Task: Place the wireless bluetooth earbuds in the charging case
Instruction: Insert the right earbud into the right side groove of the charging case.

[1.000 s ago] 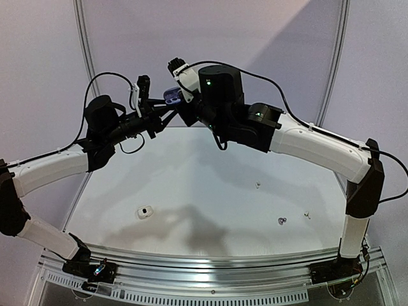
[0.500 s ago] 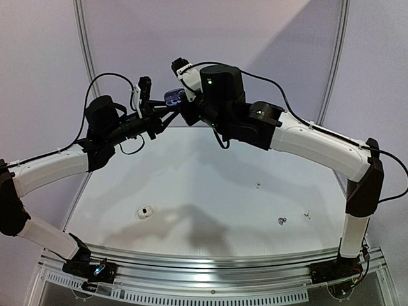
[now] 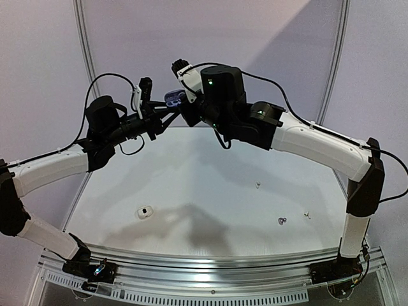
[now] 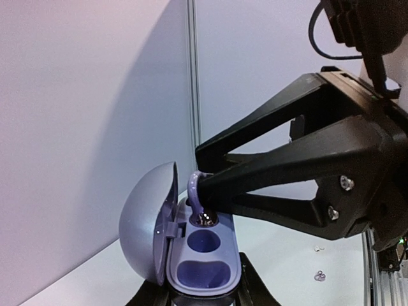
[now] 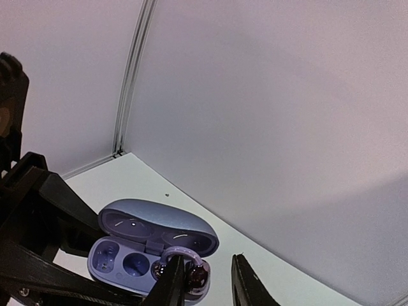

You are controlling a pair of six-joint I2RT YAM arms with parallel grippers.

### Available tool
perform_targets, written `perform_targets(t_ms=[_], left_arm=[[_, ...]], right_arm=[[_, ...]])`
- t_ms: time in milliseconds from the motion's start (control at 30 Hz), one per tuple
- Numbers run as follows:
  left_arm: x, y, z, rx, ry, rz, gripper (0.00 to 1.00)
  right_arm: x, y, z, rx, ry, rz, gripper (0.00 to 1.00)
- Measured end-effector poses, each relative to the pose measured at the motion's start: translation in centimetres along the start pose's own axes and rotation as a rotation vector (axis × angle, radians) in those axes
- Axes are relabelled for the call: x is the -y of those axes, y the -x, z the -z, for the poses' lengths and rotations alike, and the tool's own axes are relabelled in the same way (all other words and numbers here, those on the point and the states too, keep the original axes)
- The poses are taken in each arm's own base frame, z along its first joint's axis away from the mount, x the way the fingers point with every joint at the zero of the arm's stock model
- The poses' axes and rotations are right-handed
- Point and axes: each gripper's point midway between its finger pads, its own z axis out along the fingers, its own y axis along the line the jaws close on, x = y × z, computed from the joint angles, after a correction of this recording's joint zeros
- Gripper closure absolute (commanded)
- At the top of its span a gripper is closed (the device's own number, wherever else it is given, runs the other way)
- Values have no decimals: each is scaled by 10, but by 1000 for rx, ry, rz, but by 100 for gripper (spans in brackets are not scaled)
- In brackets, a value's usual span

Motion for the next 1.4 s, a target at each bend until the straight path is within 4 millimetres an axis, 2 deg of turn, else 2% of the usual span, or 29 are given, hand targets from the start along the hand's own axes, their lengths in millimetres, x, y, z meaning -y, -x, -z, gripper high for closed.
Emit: perform_targets(t_ms=[333,567,967,1100,1300,1400], left_arm=[[0,-2,0,-5,1,2,100],[-1,-2,0,-5,5,-2,100],[1,7,0,30,-5,-67,100],[8,7,0,31,-48,-114,100],[22,8,2,36,-125,-137,100],[28,7,3,35,-163,-136,100]], right_arm=[[1,-2,1,-4,0,10,71],[4,-2,6,-7,4,9,63],[6,5,18,-2,51,-15,59],[6,12,31,8,155,-79,65],[28,37,54,58,246,-217,81],[28,43,59,69,277,-256,89]])
